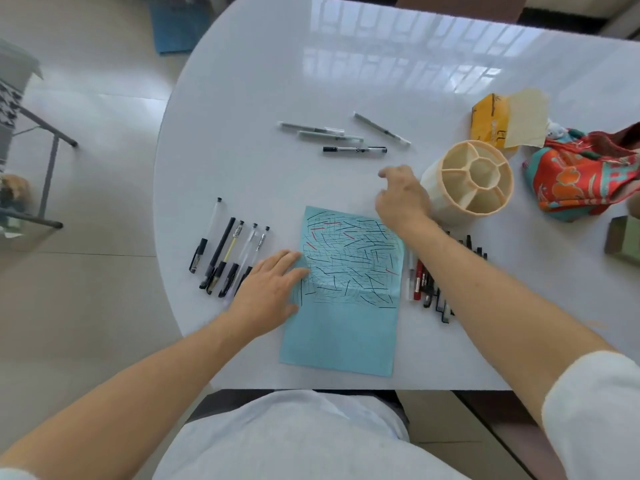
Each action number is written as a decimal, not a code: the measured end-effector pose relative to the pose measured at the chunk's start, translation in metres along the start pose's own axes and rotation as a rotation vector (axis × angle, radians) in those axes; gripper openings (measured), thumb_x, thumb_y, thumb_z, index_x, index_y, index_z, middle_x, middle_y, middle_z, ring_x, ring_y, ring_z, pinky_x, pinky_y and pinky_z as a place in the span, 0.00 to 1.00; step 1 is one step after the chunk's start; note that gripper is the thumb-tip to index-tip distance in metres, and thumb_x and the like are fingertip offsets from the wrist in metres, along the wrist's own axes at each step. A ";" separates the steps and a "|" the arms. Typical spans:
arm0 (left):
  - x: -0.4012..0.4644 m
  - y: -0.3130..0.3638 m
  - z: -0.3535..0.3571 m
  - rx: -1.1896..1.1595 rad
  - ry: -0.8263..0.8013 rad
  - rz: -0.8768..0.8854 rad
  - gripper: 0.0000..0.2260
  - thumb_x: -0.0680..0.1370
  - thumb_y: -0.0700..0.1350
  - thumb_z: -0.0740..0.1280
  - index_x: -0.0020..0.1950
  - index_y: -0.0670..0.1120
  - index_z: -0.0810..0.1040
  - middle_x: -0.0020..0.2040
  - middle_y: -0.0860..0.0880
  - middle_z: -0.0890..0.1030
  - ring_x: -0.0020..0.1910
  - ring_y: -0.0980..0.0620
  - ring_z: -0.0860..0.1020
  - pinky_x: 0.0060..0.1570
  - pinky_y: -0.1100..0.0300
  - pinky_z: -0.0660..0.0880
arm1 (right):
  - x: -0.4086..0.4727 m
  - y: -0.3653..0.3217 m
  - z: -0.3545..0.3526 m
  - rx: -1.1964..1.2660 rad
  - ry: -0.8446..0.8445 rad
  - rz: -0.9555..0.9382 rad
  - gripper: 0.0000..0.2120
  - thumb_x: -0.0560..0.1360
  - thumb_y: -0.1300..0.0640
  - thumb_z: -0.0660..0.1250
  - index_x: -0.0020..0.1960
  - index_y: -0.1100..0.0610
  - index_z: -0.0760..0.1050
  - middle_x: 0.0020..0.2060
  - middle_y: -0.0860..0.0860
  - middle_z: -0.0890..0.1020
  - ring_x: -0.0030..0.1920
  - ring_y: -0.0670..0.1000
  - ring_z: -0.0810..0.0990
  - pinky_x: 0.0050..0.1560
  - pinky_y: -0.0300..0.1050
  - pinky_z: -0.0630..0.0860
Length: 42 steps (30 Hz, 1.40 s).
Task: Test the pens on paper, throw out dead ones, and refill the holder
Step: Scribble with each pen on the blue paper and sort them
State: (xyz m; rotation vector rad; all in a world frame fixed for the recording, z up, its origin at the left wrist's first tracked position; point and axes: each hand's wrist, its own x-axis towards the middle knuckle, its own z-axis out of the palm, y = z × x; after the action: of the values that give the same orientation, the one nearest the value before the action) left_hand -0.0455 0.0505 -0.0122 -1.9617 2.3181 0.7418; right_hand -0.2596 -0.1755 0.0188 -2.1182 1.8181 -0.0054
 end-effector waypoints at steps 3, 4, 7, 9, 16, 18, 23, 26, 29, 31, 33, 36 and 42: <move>-0.001 0.002 -0.002 -0.022 -0.001 -0.005 0.32 0.71 0.53 0.73 0.73 0.53 0.68 0.78 0.50 0.60 0.78 0.48 0.55 0.75 0.49 0.60 | 0.052 -0.031 -0.003 -0.054 -0.026 -0.120 0.22 0.77 0.66 0.59 0.70 0.56 0.74 0.67 0.56 0.75 0.63 0.61 0.77 0.60 0.54 0.77; -0.001 0.002 -0.002 -0.023 -0.003 -0.006 0.32 0.71 0.53 0.73 0.74 0.54 0.67 0.78 0.51 0.60 0.78 0.48 0.54 0.75 0.49 0.60 | 0.063 -0.037 -0.001 -0.117 -0.045 -0.143 0.21 0.77 0.67 0.59 0.69 0.56 0.73 0.67 0.56 0.75 0.63 0.62 0.77 0.59 0.55 0.77; -0.002 0.003 -0.002 -0.015 -0.011 -0.012 0.32 0.72 0.52 0.73 0.74 0.53 0.67 0.78 0.51 0.59 0.78 0.48 0.54 0.75 0.49 0.60 | 0.075 -0.047 0.010 -0.336 -0.090 -0.185 0.18 0.77 0.68 0.61 0.66 0.59 0.71 0.63 0.58 0.74 0.59 0.64 0.80 0.54 0.55 0.79; -0.003 0.003 -0.001 -0.029 -0.010 -0.018 0.32 0.72 0.51 0.72 0.74 0.53 0.67 0.78 0.50 0.59 0.78 0.48 0.54 0.75 0.49 0.59 | 0.072 -0.047 0.016 -0.393 -0.108 -0.214 0.20 0.77 0.67 0.62 0.68 0.60 0.68 0.63 0.59 0.74 0.57 0.65 0.81 0.52 0.54 0.78; 0.000 0.002 -0.003 -0.041 -0.015 0.010 0.31 0.72 0.54 0.73 0.73 0.51 0.69 0.78 0.49 0.61 0.78 0.47 0.55 0.76 0.51 0.57 | -0.003 -0.025 -0.001 0.336 -0.081 -0.043 0.07 0.72 0.60 0.67 0.49 0.54 0.79 0.49 0.53 0.82 0.46 0.54 0.82 0.50 0.48 0.79; 0.002 0.003 -0.007 -0.090 0.013 0.005 0.27 0.74 0.57 0.72 0.71 0.51 0.72 0.76 0.48 0.65 0.76 0.46 0.59 0.75 0.52 0.57 | -0.040 -0.018 -0.006 0.690 -0.117 0.097 0.05 0.72 0.62 0.67 0.46 0.54 0.79 0.41 0.52 0.83 0.37 0.52 0.84 0.42 0.47 0.82; 0.006 0.018 -0.026 -0.406 0.088 -0.042 0.16 0.80 0.53 0.65 0.68 0.53 0.75 0.66 0.53 0.74 0.63 0.53 0.73 0.64 0.55 0.70 | -0.140 -0.010 0.010 1.314 -0.244 0.289 0.02 0.77 0.67 0.68 0.49 0.62 0.78 0.36 0.57 0.81 0.32 0.54 0.82 0.40 0.51 0.83; 0.003 0.032 -0.038 -0.571 -0.098 -0.005 0.13 0.80 0.57 0.63 0.64 0.59 0.75 0.50 0.60 0.81 0.45 0.60 0.78 0.48 0.56 0.76 | -0.189 -0.014 0.027 1.422 -0.218 0.355 0.04 0.75 0.62 0.70 0.48 0.61 0.81 0.37 0.59 0.83 0.35 0.56 0.82 0.43 0.51 0.83; -0.006 0.040 -0.040 -0.485 -0.167 0.096 0.10 0.80 0.57 0.62 0.50 0.55 0.79 0.37 0.57 0.82 0.35 0.58 0.77 0.39 0.55 0.75 | -0.219 -0.019 0.040 1.493 -0.206 0.389 0.04 0.79 0.63 0.69 0.49 0.61 0.83 0.39 0.60 0.85 0.37 0.55 0.84 0.46 0.52 0.84; -0.013 0.038 -0.035 -0.376 -0.156 0.160 0.10 0.80 0.54 0.63 0.46 0.52 0.80 0.35 0.55 0.81 0.34 0.55 0.76 0.38 0.54 0.74 | -0.233 -0.024 0.047 1.530 -0.208 0.427 0.07 0.78 0.60 0.70 0.47 0.62 0.84 0.39 0.60 0.85 0.37 0.55 0.83 0.45 0.51 0.83; -0.020 0.036 -0.028 -0.302 -0.137 0.207 0.11 0.81 0.54 0.62 0.48 0.51 0.81 0.36 0.54 0.81 0.35 0.52 0.76 0.38 0.54 0.73 | -0.242 -0.028 0.053 1.506 -0.179 0.465 0.10 0.75 0.55 0.72 0.45 0.62 0.85 0.37 0.59 0.84 0.35 0.55 0.82 0.41 0.48 0.82; -0.030 0.022 -0.020 -0.173 -0.094 0.210 0.11 0.82 0.53 0.61 0.49 0.51 0.81 0.41 0.54 0.83 0.40 0.50 0.79 0.40 0.55 0.73 | -0.243 -0.015 0.057 1.555 0.060 0.650 0.11 0.79 0.57 0.70 0.40 0.59 0.83 0.32 0.56 0.80 0.28 0.51 0.77 0.31 0.43 0.78; -0.044 -0.010 -0.007 -0.083 0.016 0.194 0.12 0.81 0.55 0.61 0.47 0.51 0.80 0.45 0.56 0.82 0.47 0.51 0.79 0.43 0.56 0.76 | -0.235 0.025 0.058 1.221 0.118 0.575 0.07 0.80 0.58 0.69 0.46 0.56 0.85 0.36 0.53 0.86 0.35 0.50 0.83 0.38 0.47 0.82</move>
State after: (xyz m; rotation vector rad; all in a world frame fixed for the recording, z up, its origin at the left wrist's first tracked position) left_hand -0.0246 0.0875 0.0036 -1.7964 2.5542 0.8502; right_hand -0.3117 0.0618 0.0091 -0.7500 1.6922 -0.8580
